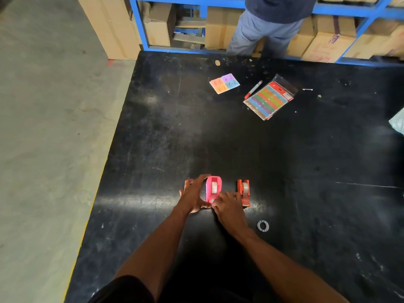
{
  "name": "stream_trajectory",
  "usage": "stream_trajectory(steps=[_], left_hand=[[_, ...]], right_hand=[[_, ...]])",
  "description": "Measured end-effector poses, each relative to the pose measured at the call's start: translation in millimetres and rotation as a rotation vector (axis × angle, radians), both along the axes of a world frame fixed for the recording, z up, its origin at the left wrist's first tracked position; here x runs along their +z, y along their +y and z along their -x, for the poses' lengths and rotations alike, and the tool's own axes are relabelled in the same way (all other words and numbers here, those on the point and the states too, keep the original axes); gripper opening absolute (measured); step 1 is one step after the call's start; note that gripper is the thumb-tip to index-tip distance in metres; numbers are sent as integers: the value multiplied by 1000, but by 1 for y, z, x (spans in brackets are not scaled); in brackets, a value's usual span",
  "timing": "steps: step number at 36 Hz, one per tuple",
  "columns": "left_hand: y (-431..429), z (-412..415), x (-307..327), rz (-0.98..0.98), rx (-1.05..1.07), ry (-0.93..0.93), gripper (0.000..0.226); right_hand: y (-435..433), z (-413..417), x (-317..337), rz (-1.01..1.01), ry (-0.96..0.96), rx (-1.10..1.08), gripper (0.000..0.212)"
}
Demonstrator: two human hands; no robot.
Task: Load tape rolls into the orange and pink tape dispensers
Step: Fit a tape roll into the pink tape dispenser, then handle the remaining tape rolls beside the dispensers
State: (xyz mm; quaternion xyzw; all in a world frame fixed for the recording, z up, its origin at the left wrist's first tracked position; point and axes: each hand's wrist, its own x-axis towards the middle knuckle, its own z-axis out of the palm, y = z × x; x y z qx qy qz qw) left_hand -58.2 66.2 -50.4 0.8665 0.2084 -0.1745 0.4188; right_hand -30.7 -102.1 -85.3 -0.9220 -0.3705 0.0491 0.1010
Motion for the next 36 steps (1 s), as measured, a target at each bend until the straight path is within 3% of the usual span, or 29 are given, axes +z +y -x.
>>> stream_trajectory(steps=[14, 19, 21, 23, 27, 32, 36], left_hand=[[-8, -1, -3, -159, -67, -11, 107], [-10, 6, -4, -157, -85, 18, 133], [-12, 8, -6, -140, -45, 31, 130], [-15, 11, -8, -110, -2, 55, 110], [-24, 27, -23, -301, -107, -39, 135], [-72, 62, -3, -412, -115, -163, 91], [-103, 80, -14, -348, -271, -205, 54]], right_hand=[[-7, 13, -1, -5, 165, -28, 19], [-19, 20, 11, -50, 183, -14, 29], [-29, 23, 12, -48, 182, -30, 22], [-44, 25, 13, -55, 206, -53, 14], [-78, 31, 13, -58, 189, -115, 9], [-125, 38, 13, -38, 88, -275, 5], [-154, 38, 10, -18, 145, -377, 23]])
